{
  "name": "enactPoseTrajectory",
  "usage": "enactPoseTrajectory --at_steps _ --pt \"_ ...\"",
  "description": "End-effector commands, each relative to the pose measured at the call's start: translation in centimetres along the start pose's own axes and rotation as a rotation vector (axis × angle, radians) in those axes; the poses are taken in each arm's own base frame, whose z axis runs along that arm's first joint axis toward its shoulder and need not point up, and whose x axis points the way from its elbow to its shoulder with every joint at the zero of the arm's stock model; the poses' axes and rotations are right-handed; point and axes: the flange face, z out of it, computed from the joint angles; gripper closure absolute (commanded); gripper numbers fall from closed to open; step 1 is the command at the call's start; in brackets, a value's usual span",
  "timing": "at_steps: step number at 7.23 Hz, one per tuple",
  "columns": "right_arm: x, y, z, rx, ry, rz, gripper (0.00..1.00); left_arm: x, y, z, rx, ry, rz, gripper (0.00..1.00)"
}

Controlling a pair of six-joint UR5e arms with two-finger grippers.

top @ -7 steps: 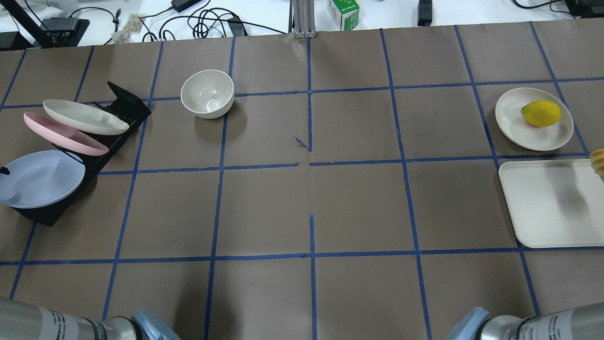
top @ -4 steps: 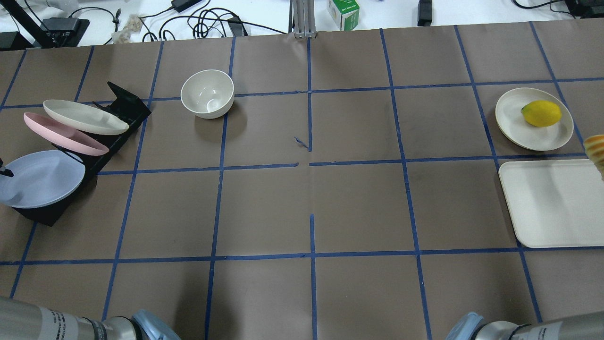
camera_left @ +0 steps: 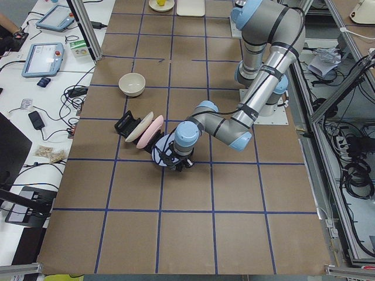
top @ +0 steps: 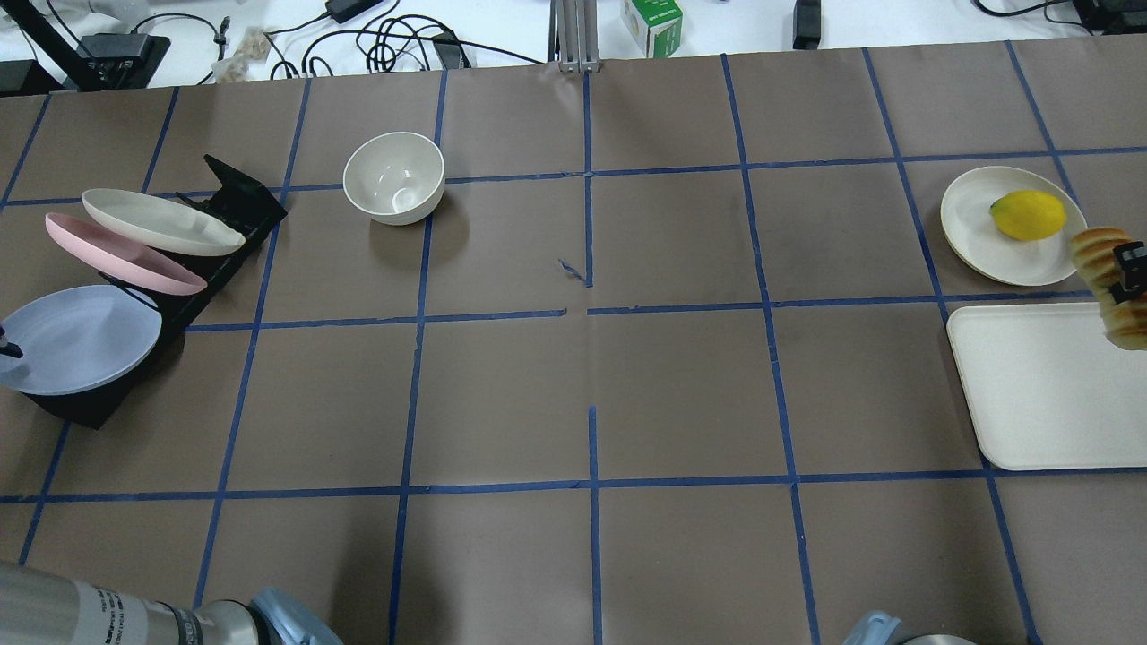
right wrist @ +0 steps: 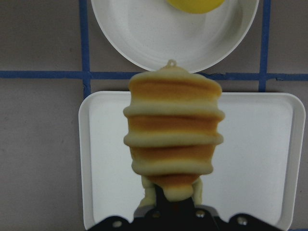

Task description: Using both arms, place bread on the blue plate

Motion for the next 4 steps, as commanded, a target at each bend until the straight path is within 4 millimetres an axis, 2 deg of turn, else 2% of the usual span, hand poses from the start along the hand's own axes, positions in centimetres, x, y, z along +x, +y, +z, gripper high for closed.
enactPoseTrajectory --at_steps 1,2,3,4 --pt "-2.1 -0.6 -1.8 -0.002 0.007 -0.006 1.00 -0.2 0.1 -0.3 -0.004 -0.033 0.004 0.96" --pt "-2.4 -1.0 -2.9 -0.021 -0.021 0.017 1.00 -0.5 0.3 -0.9 -0.005 -0.078 0.004 1.00" --pt "-3.7 -1.7 -4.1 -0.033 -0.031 0.022 1.00 -0.3 0.4 -2.0 0.012 -0.084 0.005 1.00" --pt "-6.1 -2.6 -5.3 -0.041 -0.030 0.025 1.00 -0.2 0.5 -2.6 0.022 -0.087 0.008 1.00"
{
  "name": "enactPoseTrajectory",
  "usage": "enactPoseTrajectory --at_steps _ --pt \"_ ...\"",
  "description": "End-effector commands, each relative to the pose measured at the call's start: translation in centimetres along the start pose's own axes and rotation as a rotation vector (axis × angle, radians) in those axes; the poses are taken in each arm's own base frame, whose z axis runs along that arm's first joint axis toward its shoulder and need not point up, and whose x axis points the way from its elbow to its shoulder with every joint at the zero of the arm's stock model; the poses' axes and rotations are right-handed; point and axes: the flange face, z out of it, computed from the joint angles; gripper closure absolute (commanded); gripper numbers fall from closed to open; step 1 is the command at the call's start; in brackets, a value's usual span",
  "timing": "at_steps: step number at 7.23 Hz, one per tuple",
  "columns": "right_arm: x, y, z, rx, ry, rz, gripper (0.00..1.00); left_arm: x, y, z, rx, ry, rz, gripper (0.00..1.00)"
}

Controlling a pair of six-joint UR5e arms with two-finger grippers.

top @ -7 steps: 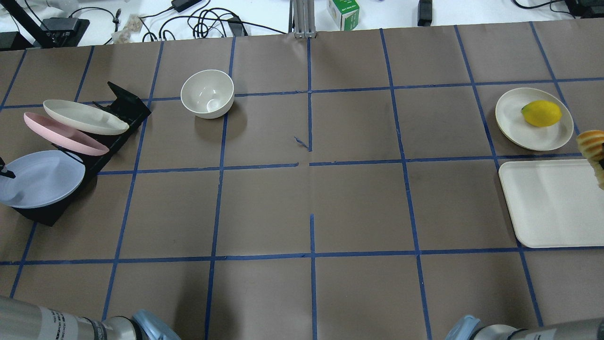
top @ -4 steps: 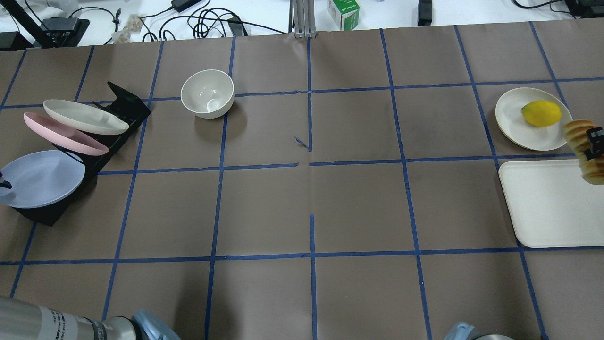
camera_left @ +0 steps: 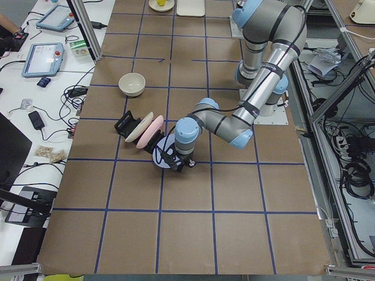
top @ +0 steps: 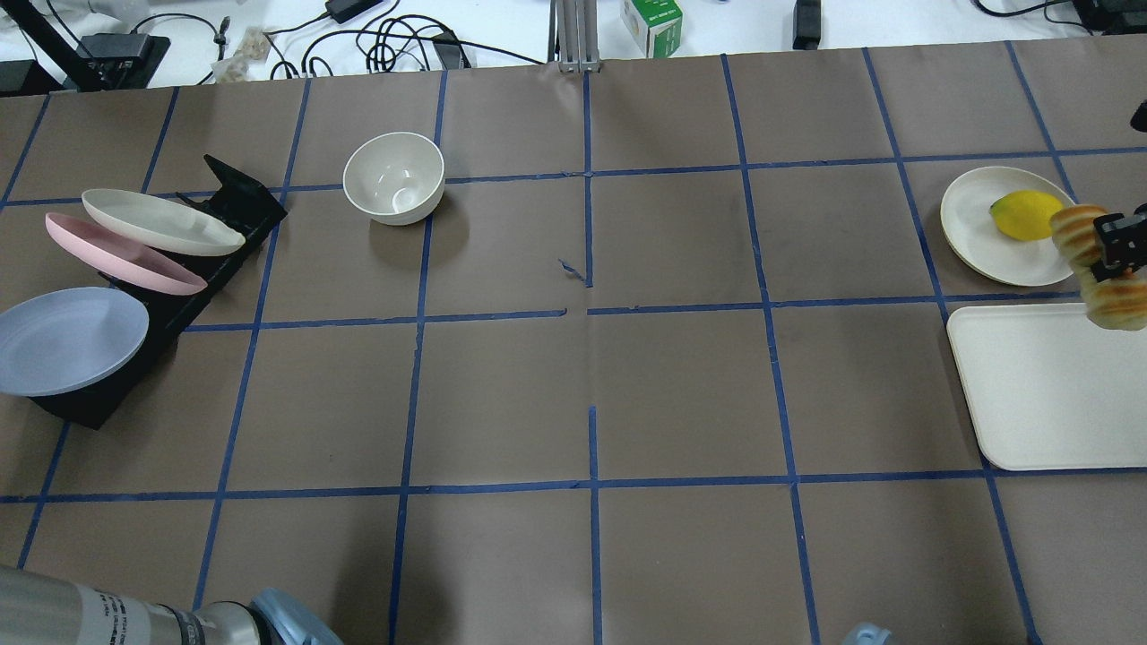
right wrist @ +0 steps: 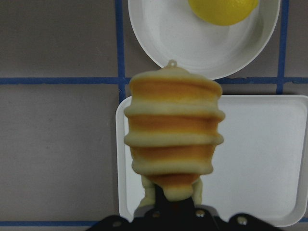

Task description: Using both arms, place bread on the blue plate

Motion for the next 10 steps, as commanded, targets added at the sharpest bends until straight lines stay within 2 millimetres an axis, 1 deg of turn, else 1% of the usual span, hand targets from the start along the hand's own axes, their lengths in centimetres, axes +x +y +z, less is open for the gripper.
enactPoseTrajectory --at_steps 1,2,3,5,6,7,8,9,10 --pt "-4.7 -1.3 -2.4 -0.032 -0.014 0.034 1.00 -0.1 0.1 -2.2 0.014 -0.016 0.000 1.00" --pt "-6.7 -1.7 -3.6 -0.030 -0.010 0.051 1.00 -0.1 0.1 -4.5 -0.013 -0.021 -0.001 1.00" --pt "-8.6 -1.9 -4.3 -0.037 -0.012 0.077 1.00 0.0 0.5 -7.6 -0.053 -0.031 0.024 1.00" --pt "-12.8 -2.2 -5.2 -0.022 -0.003 0.101 1.00 0.9 4.7 -11.8 -0.147 -0.028 0.059 1.00" --pt "-14.9 -2.2 -5.3 -0.020 -0.001 0.118 1.00 3.8 6.7 -12.5 -0.196 0.006 0.074 1.00" --pt "-16.5 -2.2 -5.3 -0.017 -0.003 0.131 1.00 11.9 9.2 -11.0 -0.227 0.015 0.086 1.00" --pt "-18.3 -2.3 -5.4 -0.011 -0.012 0.136 1.00 19.7 11.5 -8.1 -0.208 -0.015 0.099 1.00" --pt "-19.4 -2.4 -5.4 0.000 -0.027 0.120 1.00 26.8 14.0 -5.6 -0.129 -0.017 0.139 1.00" --pt "-20.1 -2.5 -5.5 0.005 -0.056 0.118 1.00 31.7 17.0 -3.0 -0.090 0.033 0.118 1.00"
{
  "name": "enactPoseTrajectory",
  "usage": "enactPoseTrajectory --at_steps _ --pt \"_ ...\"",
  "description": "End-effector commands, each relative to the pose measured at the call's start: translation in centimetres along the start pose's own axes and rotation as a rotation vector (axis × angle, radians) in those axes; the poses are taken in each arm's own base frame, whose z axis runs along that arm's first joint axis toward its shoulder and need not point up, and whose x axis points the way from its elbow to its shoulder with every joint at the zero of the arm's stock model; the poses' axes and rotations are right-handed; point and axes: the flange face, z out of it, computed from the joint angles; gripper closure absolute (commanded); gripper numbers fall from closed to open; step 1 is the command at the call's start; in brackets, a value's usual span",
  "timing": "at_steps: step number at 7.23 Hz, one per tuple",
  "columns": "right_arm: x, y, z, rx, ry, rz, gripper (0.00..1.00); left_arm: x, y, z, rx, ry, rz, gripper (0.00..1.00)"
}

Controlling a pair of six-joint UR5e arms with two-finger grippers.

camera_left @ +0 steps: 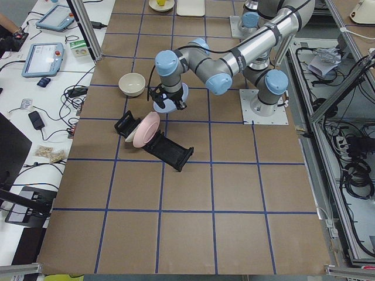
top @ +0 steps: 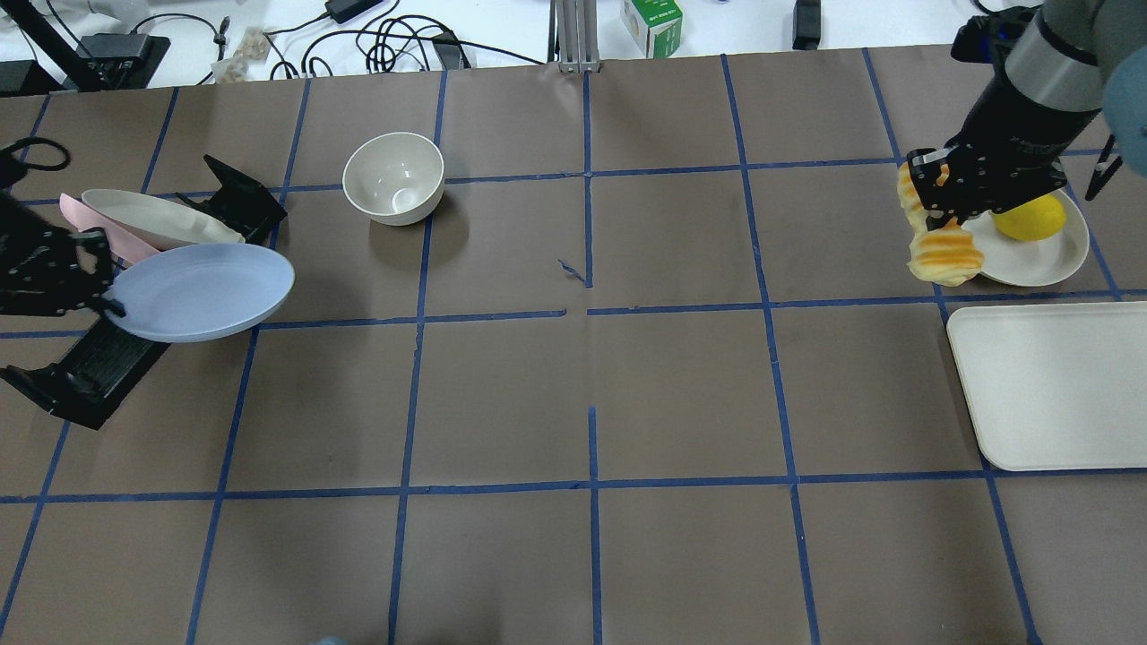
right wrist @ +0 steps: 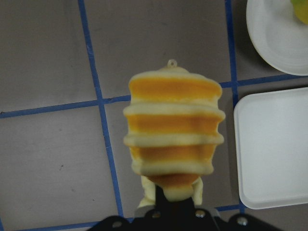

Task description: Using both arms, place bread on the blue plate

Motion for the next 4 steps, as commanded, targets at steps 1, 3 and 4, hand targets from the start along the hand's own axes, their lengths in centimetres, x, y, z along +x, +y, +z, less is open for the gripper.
enactPoseTrajectory --at_steps 1,3,4 --pt "-2.7 0.3 0.2 0.001 -0.038 0.010 1.00 10.0 4.3 6.1 0.077 0.045 -0.008 1.00" --pt "-7.8 1.0 0.7 0.036 -0.038 0.031 1.00 16.9 8.7 8.6 0.025 0.168 -0.004 1.00" --pt "-9.4 0.9 1.2 0.048 -0.039 0.033 1.00 21.0 11.8 9.2 0.050 0.193 0.046 1.00"
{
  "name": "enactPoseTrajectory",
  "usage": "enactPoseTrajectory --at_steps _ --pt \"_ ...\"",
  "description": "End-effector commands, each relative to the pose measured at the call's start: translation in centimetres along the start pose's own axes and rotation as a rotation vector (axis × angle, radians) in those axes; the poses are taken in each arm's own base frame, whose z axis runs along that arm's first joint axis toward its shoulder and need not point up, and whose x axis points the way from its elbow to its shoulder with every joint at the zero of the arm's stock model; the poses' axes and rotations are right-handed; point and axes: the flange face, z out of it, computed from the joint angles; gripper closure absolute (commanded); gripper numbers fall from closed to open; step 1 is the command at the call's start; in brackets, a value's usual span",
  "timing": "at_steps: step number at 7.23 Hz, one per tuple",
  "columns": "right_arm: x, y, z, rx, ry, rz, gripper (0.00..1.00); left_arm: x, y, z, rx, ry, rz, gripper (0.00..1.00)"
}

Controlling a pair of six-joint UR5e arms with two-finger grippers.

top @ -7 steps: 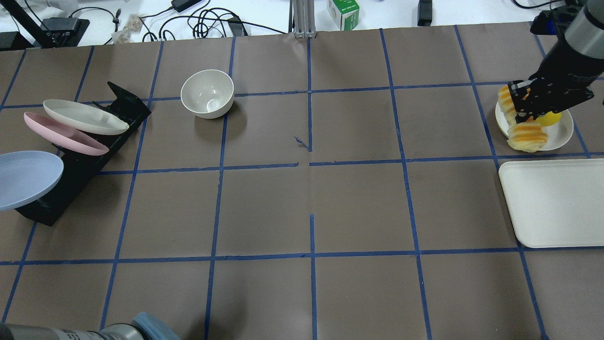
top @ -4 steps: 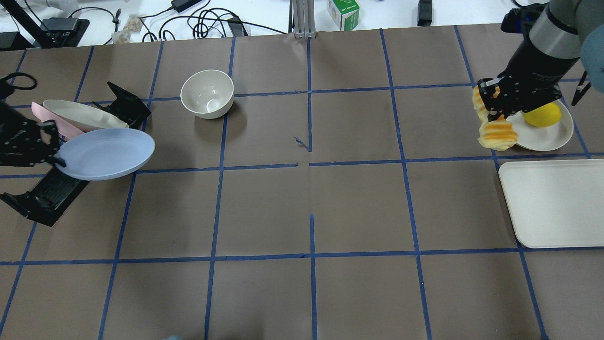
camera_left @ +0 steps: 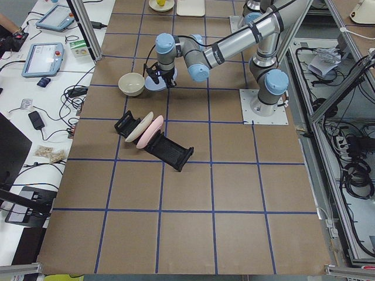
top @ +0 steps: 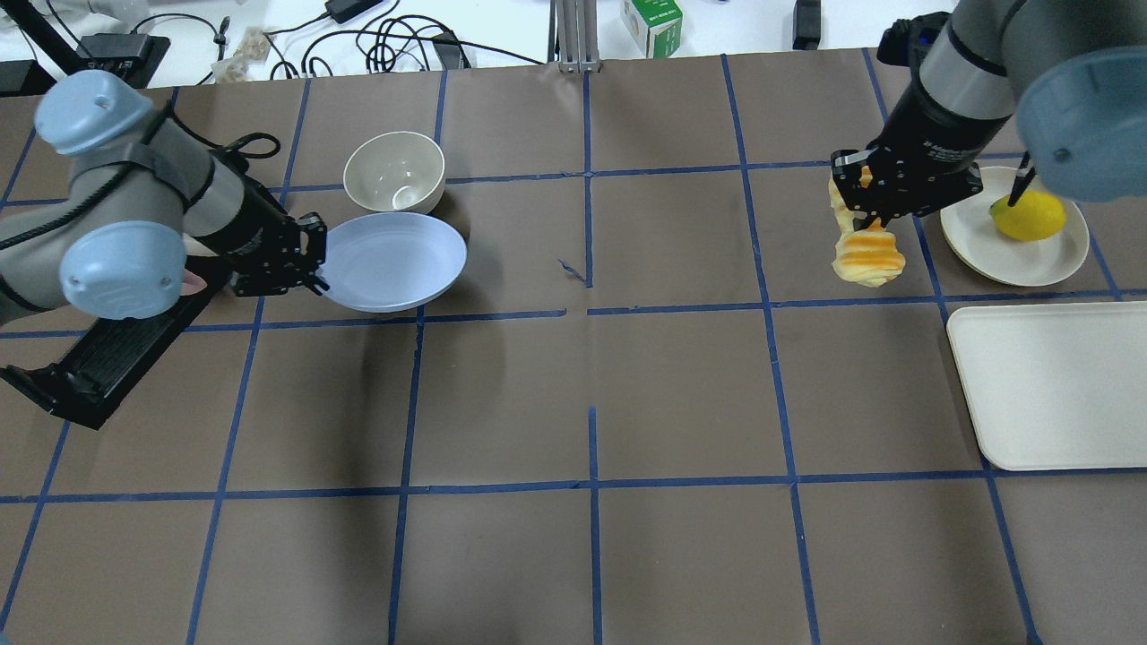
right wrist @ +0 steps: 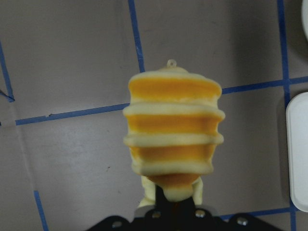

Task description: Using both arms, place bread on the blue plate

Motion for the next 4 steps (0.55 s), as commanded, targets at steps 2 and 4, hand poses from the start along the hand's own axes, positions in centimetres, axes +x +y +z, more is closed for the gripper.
enactPoseTrajectory --at_steps 2,4 --pt "-5.9 0.8 1.8 0.019 -0.006 0.026 1.00 7.4 7.4 3.0 0.012 0.062 0.076 1.00" --pt "-12.3 1.3 4.5 0.067 -0.017 0.024 1.00 6.7 9.6 6.1 0.038 0.084 0.102 1.00"
